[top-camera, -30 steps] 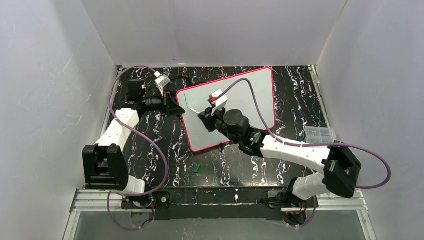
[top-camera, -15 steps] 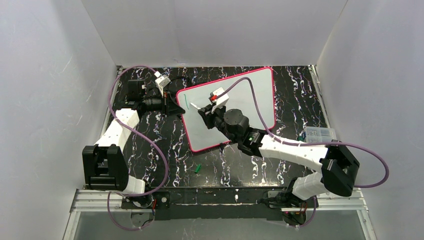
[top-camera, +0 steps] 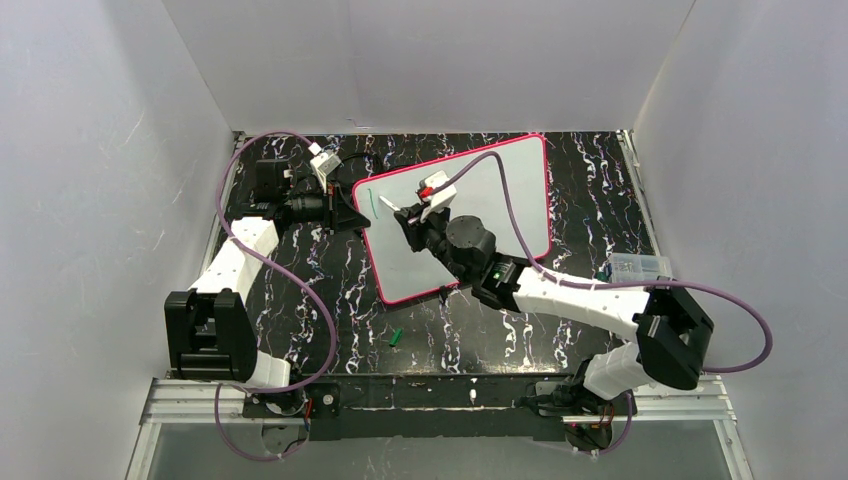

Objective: Write a sentence on the whiteboard

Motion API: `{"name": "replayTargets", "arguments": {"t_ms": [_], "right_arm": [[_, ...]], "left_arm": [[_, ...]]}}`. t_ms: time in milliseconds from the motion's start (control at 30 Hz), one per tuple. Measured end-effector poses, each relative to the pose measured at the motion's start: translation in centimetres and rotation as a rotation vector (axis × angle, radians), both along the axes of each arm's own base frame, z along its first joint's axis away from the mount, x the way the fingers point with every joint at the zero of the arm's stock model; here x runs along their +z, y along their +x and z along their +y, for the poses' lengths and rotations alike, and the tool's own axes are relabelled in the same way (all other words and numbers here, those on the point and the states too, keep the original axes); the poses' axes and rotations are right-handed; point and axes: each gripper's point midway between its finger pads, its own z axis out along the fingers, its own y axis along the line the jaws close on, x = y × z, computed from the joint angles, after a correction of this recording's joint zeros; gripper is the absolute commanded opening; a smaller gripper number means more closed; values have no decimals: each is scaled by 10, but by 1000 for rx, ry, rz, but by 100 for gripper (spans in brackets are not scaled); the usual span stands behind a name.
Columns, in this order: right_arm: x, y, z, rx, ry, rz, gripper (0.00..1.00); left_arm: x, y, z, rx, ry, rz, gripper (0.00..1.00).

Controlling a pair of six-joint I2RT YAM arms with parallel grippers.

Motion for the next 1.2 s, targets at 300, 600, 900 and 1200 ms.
{"name": "replayTargets", "arguments": {"t_ms": [300, 600, 900, 1200], "right_arm": [[-4, 5, 3, -15, -17, -3, 1], [-6, 2, 6, 3, -11, 13, 1], [-17, -6, 9, 34, -20, 39, 1], [-18, -6, 9, 30, -18, 44, 1]], "left_arm": [[-1, 1, 0, 4, 4, 0, 0], [-1, 1, 1, 5, 5, 0, 0], [-1, 1, 1, 8, 8, 1, 0], [-1, 1, 1, 8, 8, 1, 0]]}}
